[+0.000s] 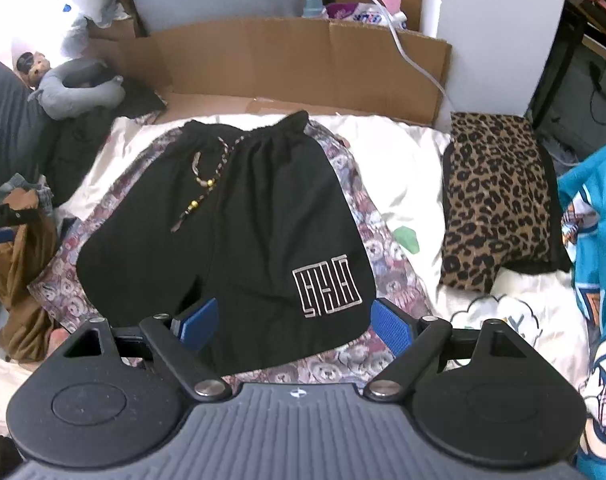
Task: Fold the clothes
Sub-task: 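Open both tools and raise them off the flat shorts, then move both open tools toward the shorts' leg hems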
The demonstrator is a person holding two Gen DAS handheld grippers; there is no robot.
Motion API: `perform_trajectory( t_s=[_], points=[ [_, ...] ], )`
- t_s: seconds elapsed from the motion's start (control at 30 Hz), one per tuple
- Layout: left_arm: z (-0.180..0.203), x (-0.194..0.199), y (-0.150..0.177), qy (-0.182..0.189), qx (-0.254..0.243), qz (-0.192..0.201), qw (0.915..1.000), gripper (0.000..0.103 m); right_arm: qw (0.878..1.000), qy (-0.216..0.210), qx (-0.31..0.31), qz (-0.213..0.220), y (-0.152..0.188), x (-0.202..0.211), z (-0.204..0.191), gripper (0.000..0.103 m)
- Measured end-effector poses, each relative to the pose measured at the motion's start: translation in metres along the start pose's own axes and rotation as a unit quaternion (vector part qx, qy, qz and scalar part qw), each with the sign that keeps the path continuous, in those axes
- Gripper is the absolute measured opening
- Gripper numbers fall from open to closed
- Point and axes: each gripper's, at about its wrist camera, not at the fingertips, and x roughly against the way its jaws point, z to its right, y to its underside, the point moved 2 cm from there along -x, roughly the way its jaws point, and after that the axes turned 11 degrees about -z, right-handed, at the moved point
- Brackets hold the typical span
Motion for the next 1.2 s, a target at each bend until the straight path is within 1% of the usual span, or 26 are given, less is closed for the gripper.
perform_trajectory(
  t_s=[0.23,0.37,0.53,0.73,0.87,0.93,1.0,1.03,1.1,1.13,1.2],
  points=[
    [-0.024,-0.012,0.007,-0.005,0.027,-0.021,0.9994,0.096,0.999,0.022,-0.026,-0.011,0.025,-0.012,0.002,0.088],
    [-0.036,-0.025,0.016,-0.013,0.033,-0.032,0.9989,0.096,0.999,0.034,-0.026,-0.018,0.034,-0.027,0.0,0.088],
    [-0.058,-0.038,0.031,-0.027,0.062,-0.039,0.9969,0.096,0.998,0.04,-0.022,-0.031,0.04,-0.047,-0.003,0.088],
    [-0.079,-0.042,0.05,-0.035,0.094,-0.038,0.9943,0.095,0.998,0.048,-0.023,-0.041,0.047,-0.07,-0.009,0.088],
    [-0.082,-0.042,0.063,-0.04,0.095,-0.036,0.994,0.094,0.998,0.041,-0.024,-0.049,0.057,-0.085,-0.018,0.088],
    [-0.083,-0.041,0.068,-0.044,0.099,-0.03,0.9937,0.092,0.998,0.038,-0.014,-0.046,0.061,-0.092,-0.025,0.088],
    [-0.086,-0.036,0.075,-0.057,0.11,-0.009,0.9923,0.09,0.999,0.031,0.002,-0.036,0.063,-0.098,-0.033,0.088],
    [-0.088,-0.036,0.077,-0.058,0.112,-0.003,0.9921,0.089,0.999,0.026,0.011,-0.03,0.064,-0.1,-0.037,0.088],
    [-0.091,-0.036,0.081,-0.053,0.116,0.007,0.9918,0.084,0.999,0.018,0.03,-0.016,0.068,-0.105,-0.045,0.088],
    [-0.094,-0.036,0.084,-0.053,0.121,0.013,0.9912,0.084,0.999,0.018,0.035,-0.013,0.069,-0.108,-0.05,0.088],
    [-0.101,-0.037,0.088,-0.063,0.134,0.029,0.9885,0.079,0.999,0.016,0.044,-0.008,0.071,-0.113,-0.058,0.088]
  ],
)
